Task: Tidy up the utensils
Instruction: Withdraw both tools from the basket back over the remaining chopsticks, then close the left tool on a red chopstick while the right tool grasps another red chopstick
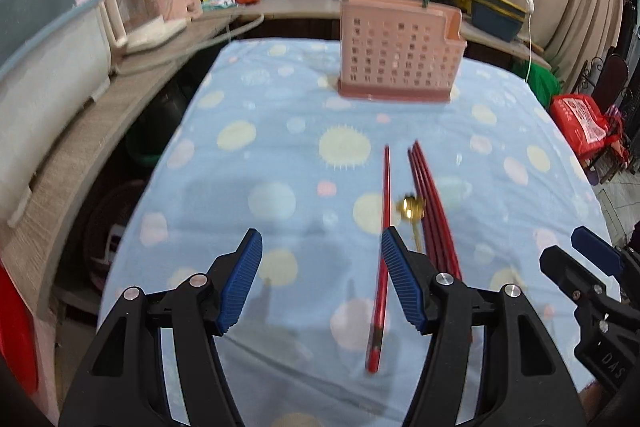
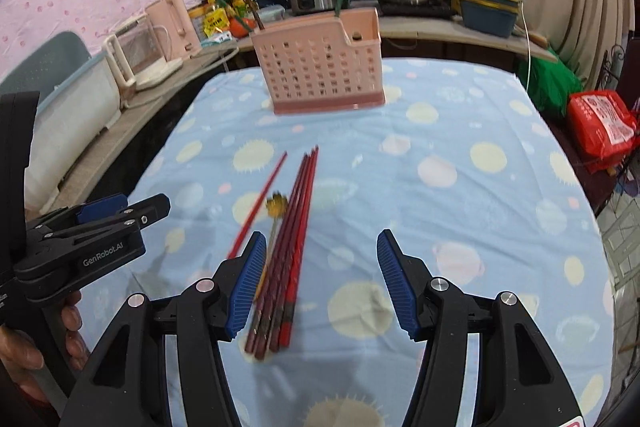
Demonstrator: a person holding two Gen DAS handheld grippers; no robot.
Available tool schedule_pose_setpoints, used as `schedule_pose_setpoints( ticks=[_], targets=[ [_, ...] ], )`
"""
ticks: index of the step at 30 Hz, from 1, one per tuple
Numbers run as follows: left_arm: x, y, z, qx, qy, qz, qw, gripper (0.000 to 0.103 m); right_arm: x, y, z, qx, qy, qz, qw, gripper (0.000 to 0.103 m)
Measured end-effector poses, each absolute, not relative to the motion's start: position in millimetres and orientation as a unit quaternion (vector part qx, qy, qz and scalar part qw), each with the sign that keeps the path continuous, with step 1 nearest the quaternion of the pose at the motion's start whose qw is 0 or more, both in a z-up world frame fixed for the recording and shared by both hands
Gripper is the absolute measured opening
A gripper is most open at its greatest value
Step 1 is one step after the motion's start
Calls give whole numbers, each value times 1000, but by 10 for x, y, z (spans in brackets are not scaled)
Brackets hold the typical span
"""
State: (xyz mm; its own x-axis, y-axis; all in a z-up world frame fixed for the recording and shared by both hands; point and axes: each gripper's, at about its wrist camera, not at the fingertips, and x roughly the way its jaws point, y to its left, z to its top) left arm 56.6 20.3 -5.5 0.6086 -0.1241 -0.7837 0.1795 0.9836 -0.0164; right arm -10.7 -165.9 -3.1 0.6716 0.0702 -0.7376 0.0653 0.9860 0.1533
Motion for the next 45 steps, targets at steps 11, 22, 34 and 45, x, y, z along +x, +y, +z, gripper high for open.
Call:
schedule_pose_setpoints(
  ticks=[11,22,34,45],
  targets=[
    [265,193,-615,37,488,-101,866,59,-287,-1616,-415,92,444,-3,891,56],
    [233,84,-770,53,497,-117,858,45,-292,-1583,-480,90,450,-2,888,56],
    [219,126,-765,56,489,-129,861,10,-285,-1570,-558,91,459,2,884,48],
    [191,89,-777,54,491,-137,859,7,-248,-1455,-633,85,473,22,877,32]
  ],
)
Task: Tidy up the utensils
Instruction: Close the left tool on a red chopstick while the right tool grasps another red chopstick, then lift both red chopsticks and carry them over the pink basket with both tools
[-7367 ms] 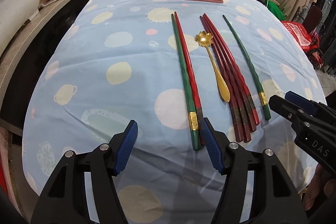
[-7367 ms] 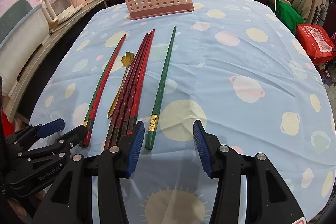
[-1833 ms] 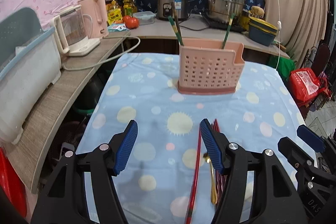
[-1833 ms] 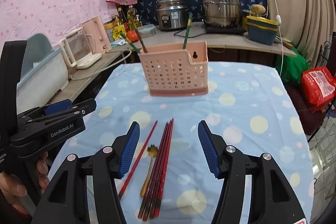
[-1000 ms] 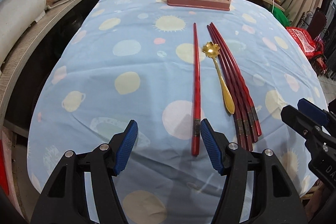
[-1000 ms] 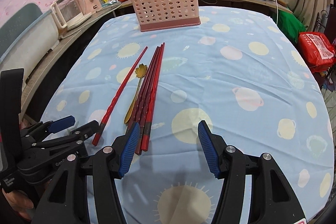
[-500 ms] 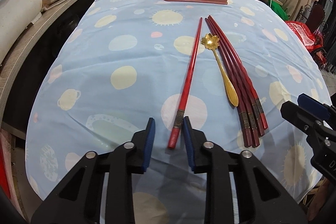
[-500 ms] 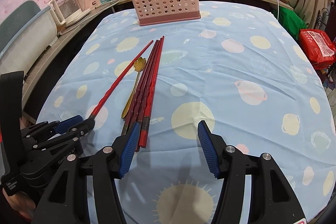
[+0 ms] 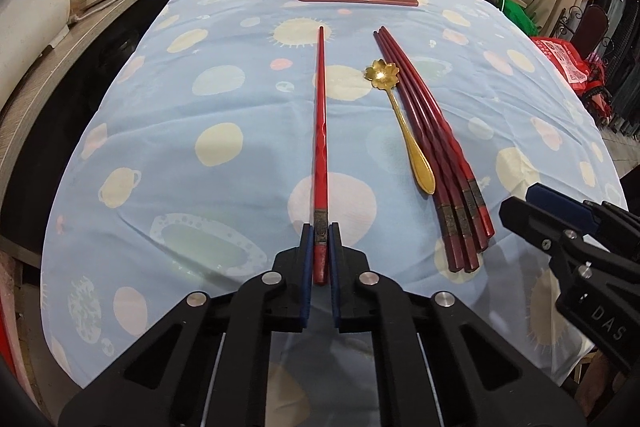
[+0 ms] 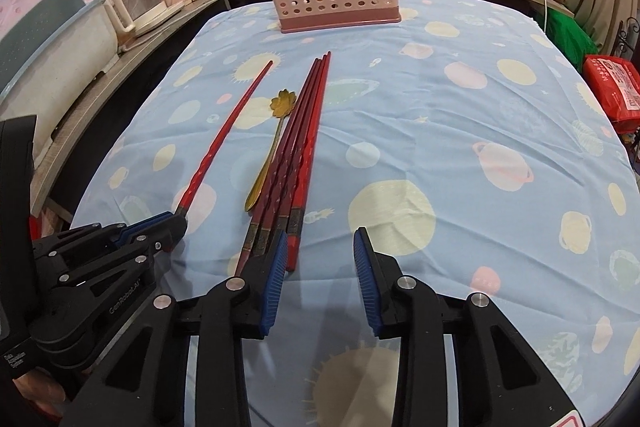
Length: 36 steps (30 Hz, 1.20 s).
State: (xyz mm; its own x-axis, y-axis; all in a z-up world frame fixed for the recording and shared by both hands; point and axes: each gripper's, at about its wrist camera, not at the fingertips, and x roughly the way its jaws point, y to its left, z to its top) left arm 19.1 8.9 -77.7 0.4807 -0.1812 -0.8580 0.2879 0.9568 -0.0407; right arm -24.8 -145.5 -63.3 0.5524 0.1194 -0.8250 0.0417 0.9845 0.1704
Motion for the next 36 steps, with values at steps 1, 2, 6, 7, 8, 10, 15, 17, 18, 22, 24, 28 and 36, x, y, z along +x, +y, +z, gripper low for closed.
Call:
schedule_pose_setpoints(
  ticks=[1,2,6,7,8,10,15,17,18,22,24,28,36],
  targets=[
    [192,90,-776,55,491,-136,859,7,-243,-1442,-640,84,473,23,877,32],
    [193,91,-776,55,491,-136,859,7,-234,-1428,-649,83,474,24,876,32],
    [192,91,-779,54,491,-137,859,7,-197,-1385,-704,75,480,26,874,30],
    [192,90,-779,55,491,-137,859,7,-190,-1380,-725,74,481,26,873,28],
    [192,92,-779,54,491,-137,859,7,-188,-1385,-738,75,481,25,873,28],
    [193,93,-780,53,491,-137,859,7,-187,-1397,-740,74,479,23,875,28],
    [203,100,-785,50,492,-137,858,7,-182,-1452,-746,82,479,20,874,27],
    [203,99,-785,50,492,-137,858,7,-172,-1437,-749,80,481,22,873,26],
    [205,97,-785,51,492,-136,858,7,-167,-1417,-755,77,481,24,873,26],
    [204,101,-787,50,491,-136,859,7,-152,-1348,-787,48,477,20,878,22],
    [206,103,-789,48,492,-137,859,7,-150,-1356,-789,44,475,18,879,20],
    [213,116,-791,42,493,-138,858,7,-159,-1389,-789,44,474,15,879,9],
    [194,144,-743,23,499,-149,853,7,-214,-1460,-702,58,468,18,882,8]
  ],
)
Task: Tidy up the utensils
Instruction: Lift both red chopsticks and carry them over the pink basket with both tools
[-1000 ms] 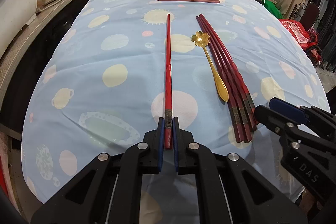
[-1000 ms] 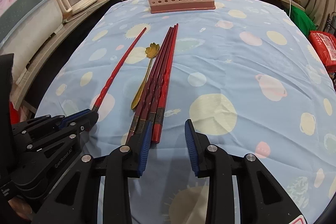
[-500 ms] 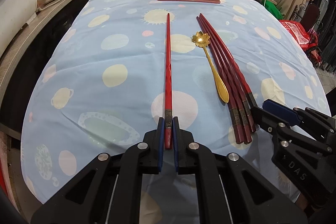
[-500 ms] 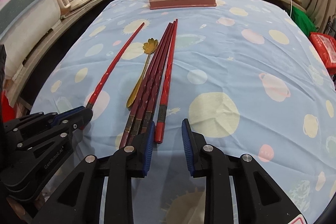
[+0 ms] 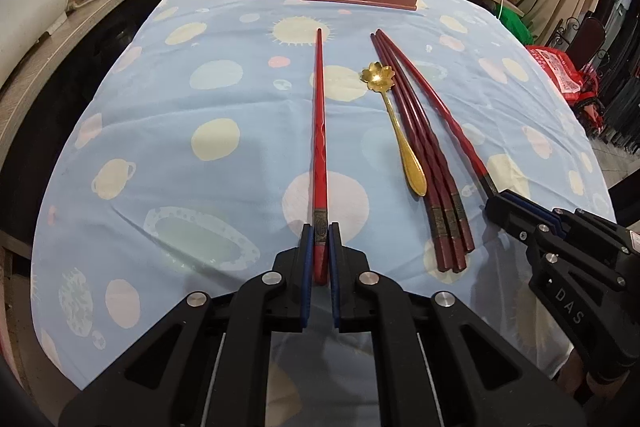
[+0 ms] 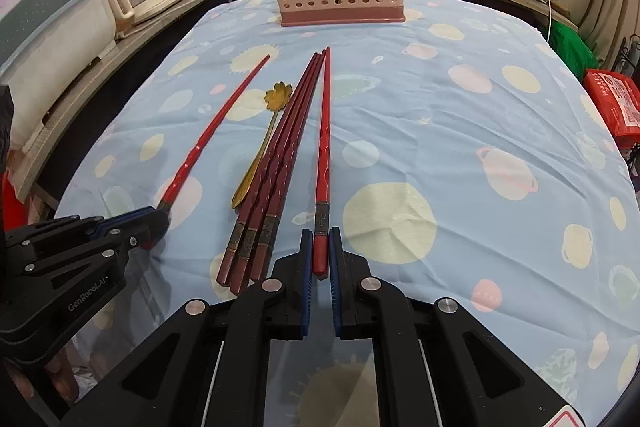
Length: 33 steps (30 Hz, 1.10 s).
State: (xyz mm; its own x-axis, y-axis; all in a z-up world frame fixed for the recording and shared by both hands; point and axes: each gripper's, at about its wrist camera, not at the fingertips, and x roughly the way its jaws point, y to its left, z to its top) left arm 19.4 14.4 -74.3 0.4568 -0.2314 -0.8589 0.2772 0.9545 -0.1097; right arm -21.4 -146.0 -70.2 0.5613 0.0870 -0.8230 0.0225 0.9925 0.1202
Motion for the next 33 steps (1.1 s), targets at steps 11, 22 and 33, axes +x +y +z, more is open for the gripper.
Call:
schedule_pose_setpoints(
  ticks=[11,22,33],
  targets=[
    [100,229,-279,-3,462,-159,873,7,-310,-1640,-168,85,412,17,907,7],
    [315,305,486,-24,392,-169,904,7,-148,-1850,660,103,332,22,938,7],
    [686,200,1107,-17,329,-171,929,7,203,-1996,1261,95,269,22,958,7]
  ],
)
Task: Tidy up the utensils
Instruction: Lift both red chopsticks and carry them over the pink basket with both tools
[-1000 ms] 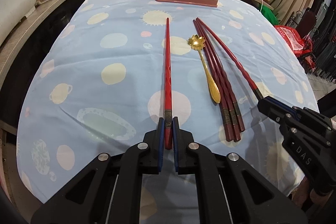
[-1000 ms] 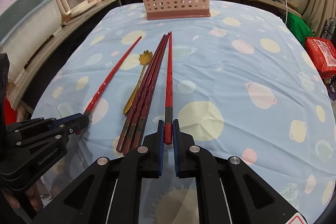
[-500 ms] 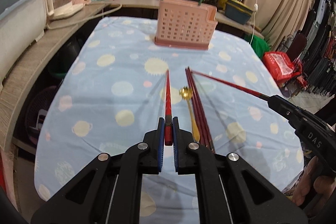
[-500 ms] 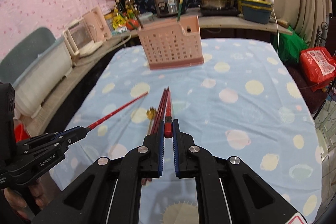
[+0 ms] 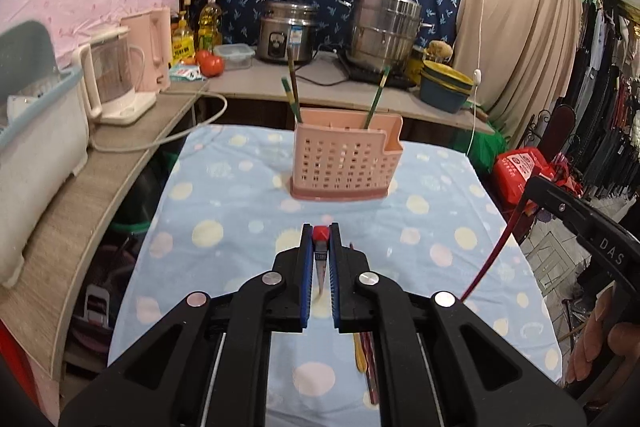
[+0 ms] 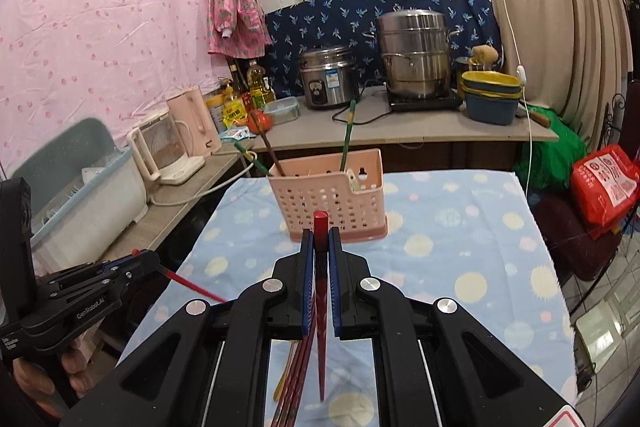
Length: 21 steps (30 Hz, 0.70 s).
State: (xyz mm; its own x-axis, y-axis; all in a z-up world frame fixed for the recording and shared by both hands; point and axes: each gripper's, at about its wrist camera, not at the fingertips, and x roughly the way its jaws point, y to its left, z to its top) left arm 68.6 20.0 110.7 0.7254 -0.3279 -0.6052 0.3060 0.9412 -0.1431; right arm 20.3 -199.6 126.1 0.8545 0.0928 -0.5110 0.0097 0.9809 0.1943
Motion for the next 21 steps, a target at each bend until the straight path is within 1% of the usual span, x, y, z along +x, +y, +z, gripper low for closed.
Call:
schedule_pose_setpoints(
  ticks=[9,21],
  targets=[
    [993,98,1519,-14,292,-182,939,7,512,-2199,1513,111,248,24,962,7],
    [1696,-85,2439,-30,203,-176,963,7,1314,-2376,2168,126,193,31,972,7]
  ],
)
